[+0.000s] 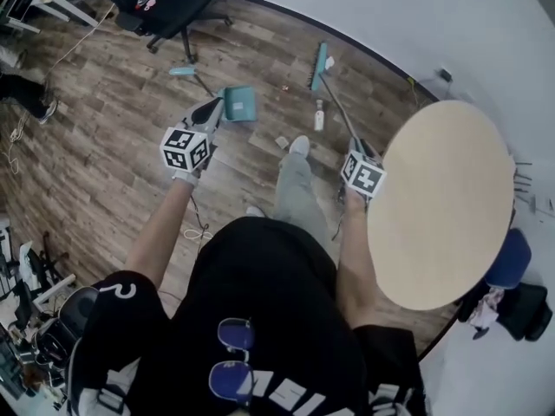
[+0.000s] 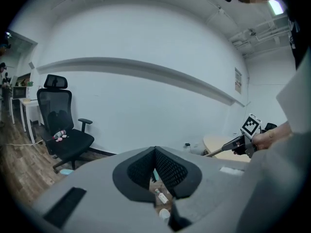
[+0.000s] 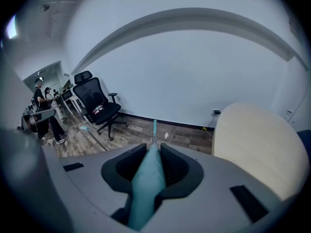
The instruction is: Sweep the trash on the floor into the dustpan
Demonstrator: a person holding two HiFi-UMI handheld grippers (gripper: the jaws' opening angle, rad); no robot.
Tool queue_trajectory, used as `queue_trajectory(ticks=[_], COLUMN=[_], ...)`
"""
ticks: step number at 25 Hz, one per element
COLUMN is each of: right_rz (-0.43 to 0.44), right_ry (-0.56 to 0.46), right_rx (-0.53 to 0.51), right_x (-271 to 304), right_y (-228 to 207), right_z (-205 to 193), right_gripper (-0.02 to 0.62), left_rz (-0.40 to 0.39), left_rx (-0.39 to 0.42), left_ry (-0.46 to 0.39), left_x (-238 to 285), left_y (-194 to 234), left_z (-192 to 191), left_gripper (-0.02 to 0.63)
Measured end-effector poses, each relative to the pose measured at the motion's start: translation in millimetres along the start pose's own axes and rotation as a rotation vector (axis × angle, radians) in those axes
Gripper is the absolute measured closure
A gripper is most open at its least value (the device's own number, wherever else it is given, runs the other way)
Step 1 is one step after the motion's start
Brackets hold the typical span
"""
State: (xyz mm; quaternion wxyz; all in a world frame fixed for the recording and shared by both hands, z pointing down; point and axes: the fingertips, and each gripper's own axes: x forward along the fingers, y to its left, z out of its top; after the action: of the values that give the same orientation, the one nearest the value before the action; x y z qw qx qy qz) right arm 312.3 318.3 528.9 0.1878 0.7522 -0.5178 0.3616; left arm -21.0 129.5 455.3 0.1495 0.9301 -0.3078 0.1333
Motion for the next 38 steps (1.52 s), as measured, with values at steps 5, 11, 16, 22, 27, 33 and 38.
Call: queue_trajectory(ticks=[5, 11, 16, 22, 27, 33, 38], right_rz=[0.016, 0.028, 0.040, 0.067, 0.073, 0.057, 0.017], right_ry=[0.095, 0.176, 0.227, 0.282, 0.307, 0.409, 0.428], right_rx=[-0.047, -0.074, -0.084, -0.133, -0.160, -0.175, -0.343], right_x=[73, 156, 201, 256, 297, 325, 349], right_y=[-15, -28, -42, -46, -44, -43, -30], right_z=[42, 81, 93, 100, 97, 68, 58], right_gripper=[0.511, 0.511, 0.511, 0.511, 0.511, 0.511, 0.511], left_rz=[0.033, 0.083, 0.128, 0.186, 0.191, 0.170, 0.163], left_rx=[-0.046, -0.143, -0.162, -0.145, -0.172, -0.200, -0.225], left_ry=[0.047, 0.123, 0.167, 0.190, 0.177, 0.165, 0.168], left_x=[74, 155, 195, 228, 253, 278, 285], left_y=[21, 54, 63, 78, 85, 88, 97], left_z=[10, -6, -13, -17, -27, -43, -62], left_gripper=[0.609, 0.609, 0.609, 0.609, 0.609, 0.609, 0.609])
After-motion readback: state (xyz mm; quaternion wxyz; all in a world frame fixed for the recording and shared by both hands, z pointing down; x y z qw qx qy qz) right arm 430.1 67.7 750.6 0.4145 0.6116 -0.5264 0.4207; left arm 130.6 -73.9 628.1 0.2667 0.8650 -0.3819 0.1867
